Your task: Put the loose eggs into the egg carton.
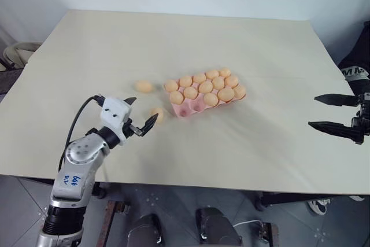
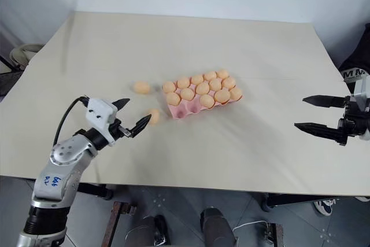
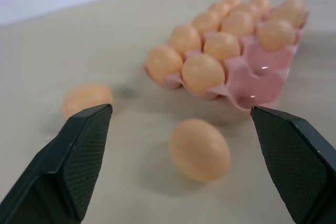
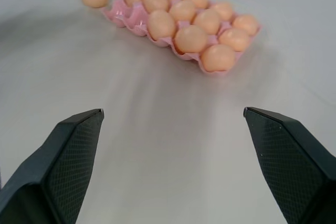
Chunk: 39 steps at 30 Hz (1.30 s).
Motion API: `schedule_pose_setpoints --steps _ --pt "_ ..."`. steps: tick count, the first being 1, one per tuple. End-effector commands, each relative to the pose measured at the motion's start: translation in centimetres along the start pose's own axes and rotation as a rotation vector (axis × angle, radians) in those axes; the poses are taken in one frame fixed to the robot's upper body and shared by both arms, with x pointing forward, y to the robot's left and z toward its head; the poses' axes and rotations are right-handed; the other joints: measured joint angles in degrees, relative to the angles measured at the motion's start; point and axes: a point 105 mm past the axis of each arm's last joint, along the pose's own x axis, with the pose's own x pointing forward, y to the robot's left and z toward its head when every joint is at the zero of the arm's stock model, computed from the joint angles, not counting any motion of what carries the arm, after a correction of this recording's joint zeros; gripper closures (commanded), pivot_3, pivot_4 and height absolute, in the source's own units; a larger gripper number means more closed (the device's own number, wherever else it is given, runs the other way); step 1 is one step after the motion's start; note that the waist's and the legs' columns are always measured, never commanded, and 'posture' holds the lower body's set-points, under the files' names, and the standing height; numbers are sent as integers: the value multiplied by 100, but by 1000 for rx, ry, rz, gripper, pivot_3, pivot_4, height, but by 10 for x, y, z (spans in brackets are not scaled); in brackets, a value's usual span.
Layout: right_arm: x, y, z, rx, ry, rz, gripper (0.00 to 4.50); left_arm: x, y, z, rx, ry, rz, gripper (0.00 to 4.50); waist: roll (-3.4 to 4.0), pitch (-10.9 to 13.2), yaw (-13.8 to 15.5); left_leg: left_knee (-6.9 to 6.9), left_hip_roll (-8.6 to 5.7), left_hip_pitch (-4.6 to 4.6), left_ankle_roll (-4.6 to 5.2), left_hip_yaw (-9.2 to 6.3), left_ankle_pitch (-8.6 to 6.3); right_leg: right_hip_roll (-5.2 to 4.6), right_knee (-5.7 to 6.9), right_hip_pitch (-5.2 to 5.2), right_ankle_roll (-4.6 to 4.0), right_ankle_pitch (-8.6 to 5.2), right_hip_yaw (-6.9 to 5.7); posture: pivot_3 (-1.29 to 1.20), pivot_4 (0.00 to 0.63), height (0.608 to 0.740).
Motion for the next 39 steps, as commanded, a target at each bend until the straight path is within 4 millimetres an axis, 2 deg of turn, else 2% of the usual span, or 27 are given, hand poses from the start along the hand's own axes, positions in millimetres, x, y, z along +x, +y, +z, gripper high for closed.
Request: schedule_pose_setpoints --steps 1,3,5,8,12,16,20,30,36,39 --pt "-8 2 12 -45 -7 53 33 -5 -9 15 -6 21 69 0 0 0 10 0 0 -1 0 -2 0 0 -5 2 1 1 -2 0 150 740" --pt "-7 -2 13 -43 -11 44 33 -15 -17 8 -54 140 104 0 0 0 7 -3 0 -5 0 -9 0 1 -17 6 3 2 -7 0 150 740" --pt "-5 -6 12 -38 -13 40 33 -23 -32 10 -64 176 76 0 1 0 8 -7 -13 -8 -4 -41 -3 4 -25 7 6 3 -4 0 150 740" --pt "3 -10 8 -21 -17 43 33 -21 -40 10 -60 215 70 0 6 3 41 -6 -15 -8 -12 -70 -7 15 -32 10 6 3 -4 0 150 740" --pt "12 -12 5 -10 -26 55 33 -9 -33 9 -98 217 125 0 9 4 108 4 -15 4 -11 -78 -7 15 -43 35 7 11 -12 0 150 740" --pt "16 -14 5 -12 -34 56 33 5 -26 1 -143 229 177 0 11 5 154 -1 -24 50 -1 -79 -16 5 -75 93 14 21 -11 0 150 740" --pt "18 -14 5 -10 -36 50 33 16 -20 -10 -175 253 217 0 11 5 172 -2 -26 49 3 -78 -25 0 -82 96 17 22 -11 0 150 740" --pt "10 -8 5 -5 -44 54 33 52 -32 -18 -153 208 107 0 12 5 196 -10 -20 47 -5 -72 -34 5 -97 93 17 22 -13 0 150 740" --pt "6 -8 6 -5 -39 29 33 60 -24 -17 -155 196 121 0 13 5 191 -9 -19 48 -4 -70 -36 5 -97 93 19 23 -12 0 150 740" --pt "5 -7 5 -3 -36 21 33 61 -27 -21 -155 217 109 0 13 5 185 -10 -19 48 -5 -70 -37 6 -97 92 19 23 -11 0 150 740"
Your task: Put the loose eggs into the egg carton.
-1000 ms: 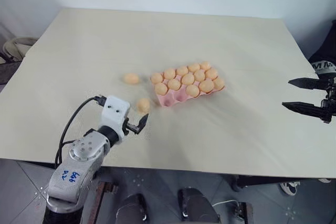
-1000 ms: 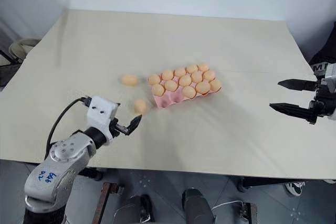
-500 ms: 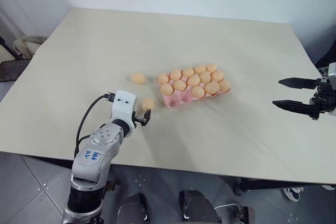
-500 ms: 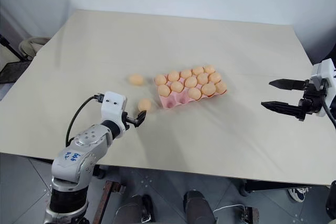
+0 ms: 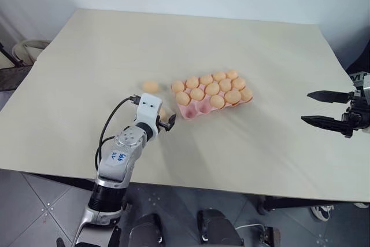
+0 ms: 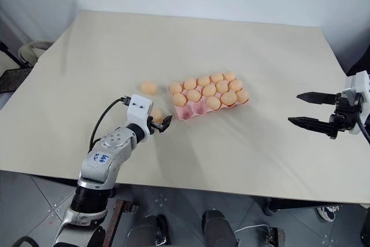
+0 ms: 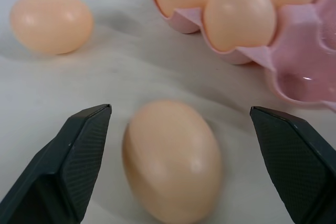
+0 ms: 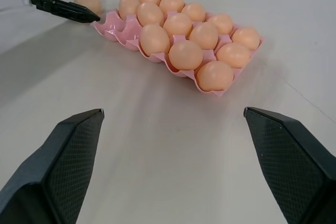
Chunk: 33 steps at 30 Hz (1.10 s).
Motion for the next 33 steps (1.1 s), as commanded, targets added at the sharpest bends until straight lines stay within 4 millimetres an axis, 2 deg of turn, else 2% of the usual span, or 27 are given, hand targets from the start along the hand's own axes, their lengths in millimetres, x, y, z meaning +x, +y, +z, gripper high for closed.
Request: schedule_pose_setpoints --steps 1,4,9,11,19,24,28,33 --pt "-11 3 16 -51 -18 10 33 0 -2 5 8 -16 -3 0 0 0 4 0 0 0 0 0 0 0 0 0 0 0 0 0 150 740" --pt "-12 3 17 -51 -16 3 0 0 -2 4 7 -4 -2 564 0 0 13 1 0 -1 0 0 -1 0 0 -1 0 0 -1 0 150 740" --pt "-12 3 17 -52 -15 -5 0 0 -2 10 1 -27 -11 2175 0 0 12 3 -1 0 2 0 -1 -1 0 -1 0 0 0 0 150 740" --pt "-12 3 17 -52 -16 -6 0 -1 -3 16 3 -66 -38 2634 0 0 12 2 -1 0 2 0 -2 0 0 -1 0 0 -1 0 150 740" --pt "-9 4 17 -52 -23 -9 0 -14 -20 46 128 -272 -250 2634 2 -1 13 0 0 0 -1 4 -4 0 -1 -2 0 0 -1 0 150 740" --pt "-9 5 17 -52 -26 -18 0 -19 -44 73 120 -412 -379 2634 3 0 26 3 -1 -2 7 7 -8 -4 -2 -2 1 0 0 0 150 740" --pt "-9 6 18 -54 -32 -27 0 -13 -67 76 192 -363 -513 2634 3 -1 100 7 -1 -3 8 6 -8 -1 -2 -2 1 1 0 0 150 740" --pt "-13 8 18 -55 -38 -48 0 15 -84 73 211 -234 -569 2634 7 -1 143 7 -3 -4 9 7 -9 -1 -3 -3 2 1 2 0 150 740"
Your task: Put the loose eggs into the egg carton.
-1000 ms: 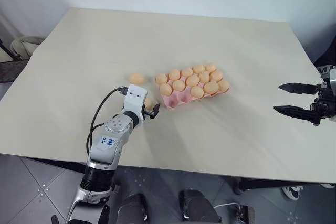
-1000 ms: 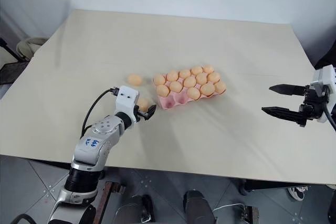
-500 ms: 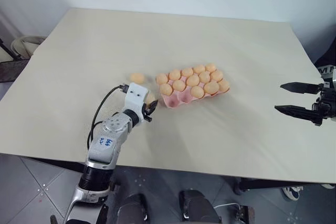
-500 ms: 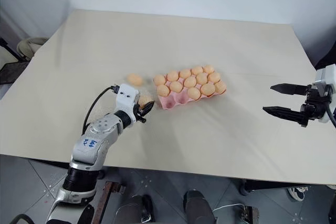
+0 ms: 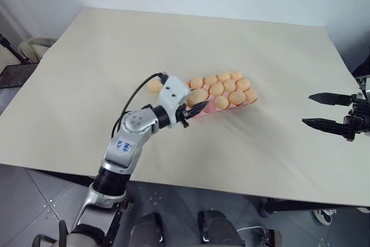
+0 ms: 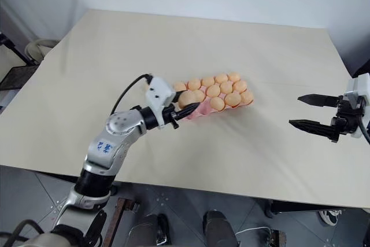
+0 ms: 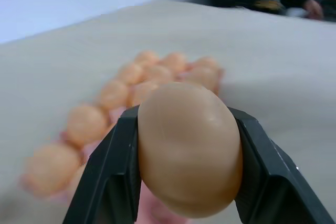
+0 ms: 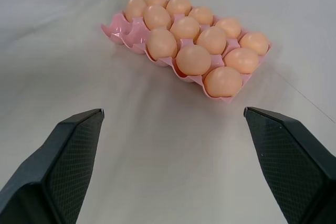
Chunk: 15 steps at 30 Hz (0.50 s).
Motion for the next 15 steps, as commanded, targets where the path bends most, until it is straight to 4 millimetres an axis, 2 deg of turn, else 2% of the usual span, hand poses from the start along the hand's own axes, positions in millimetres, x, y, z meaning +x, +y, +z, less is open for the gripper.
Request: schedule_pose_setpoints --steps 1,8,15 --pt "-8 1 14 -46 -36 -25 0 18 -1 -3 -2 60 -38 2634 0 0 4 1 1 0 0 -1 0 1 0 0 0 0 0 0 150 740" --pt "-17 9 13 -47 -45 -60 0 45 9 -4 19 126 -80 2634 1 1 2 -2 1 -13 -2 -3 -3 1 -7 -11 1 -1 -3 0 150 740" --pt "-24 18 6 -29 -50 -100 0 49 9 -2 33 160 -135 2634 2 2 0 -6 1 -13 -9 -8 -9 9 -8 -17 2 -1 -2 0 150 740"
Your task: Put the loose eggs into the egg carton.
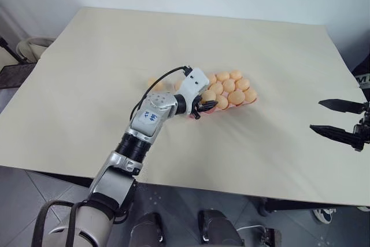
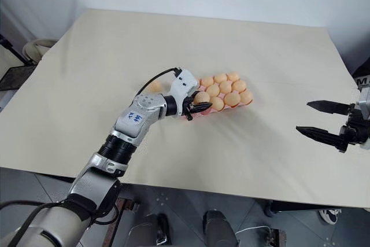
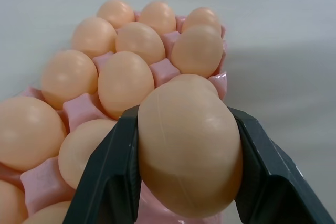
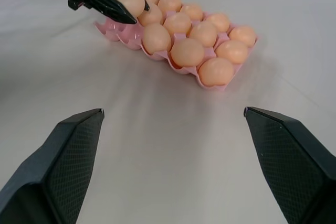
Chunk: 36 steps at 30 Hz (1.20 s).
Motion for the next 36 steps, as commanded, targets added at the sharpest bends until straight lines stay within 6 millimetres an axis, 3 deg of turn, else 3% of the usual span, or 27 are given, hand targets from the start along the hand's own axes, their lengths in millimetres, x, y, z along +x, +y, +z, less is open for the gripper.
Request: schedule_pose_setpoints --steps 1,9,15,17,19,22,25,27,29,33,36 --pt "-6 2 13 -41 -46 -30 0 2 -4 13 52 -18 -32 2634 0 1 -1 0 -1 0 1 1 0 0 0 0 0 0 -1 0 150 740" --pt "-4 1 13 -36 -46 -41 0 1 -6 15 33 -15 -22 100 0 1 2 7 -2 0 5 0 -2 -1 3 0 1 1 -1 0 150 740" --pt "-1 -2 14 -35 -42 -36 0 -11 -2 28 58 -45 18 33 1 1 -1 3 -1 0 5 0 -2 1 3 0 1 1 -1 0 150 740" --pt "0 -2 14 -36 -45 -28 0 -19 1 42 79 -93 54 33 1 1 3 4 -1 0 5 1 -2 0 3 0 1 1 -2 0 150 740" --pt "1 -1 17 -43 -61 -7 0 -34 7 56 98 -147 126 33 2 1 -3 5 -1 0 5 1 -2 1 3 0 2 1 -1 0 150 740" --pt "0 1 21 -51 -70 24 0 -56 19 60 114 -178 232 33 3 1 -7 5 1 2 5 3 -2 4 7 0 3 1 -1 0 150 740" --pt "-1 1 20 -56 -59 36 0 -73 32 58 108 -169 330 33 4 1 3 6 3 9 3 3 0 7 11 3 3 1 0 0 150 740" --pt "0 -4 19 -52 -56 25 0 -98 65 48 59 -132 525 33 4 2 2 13 2 10 6 6 1 6 13 5 5 2 -3 0 150 740" --pt "2 -7 19 -49 -52 25 0 -121 84 39 14 -106 667 33 4 2 -19 16 -2 11 12 10 4 4 13 5 14 8 -3 0 150 740" --pt "5 -11 17 -43 -45 37 0 -147 77 21 -54 -79 791 33 5 2 -12 10 -3 18 13 15 2 1 13 7 17 9 -3 0 150 740" --pt "10 -13 16 -38 -37 56 0 -162 65 -4 -122 -29 824 33 4 2 1 7 -1 16 12 15 1 3 12 5 18 9 -6 0 150 740"
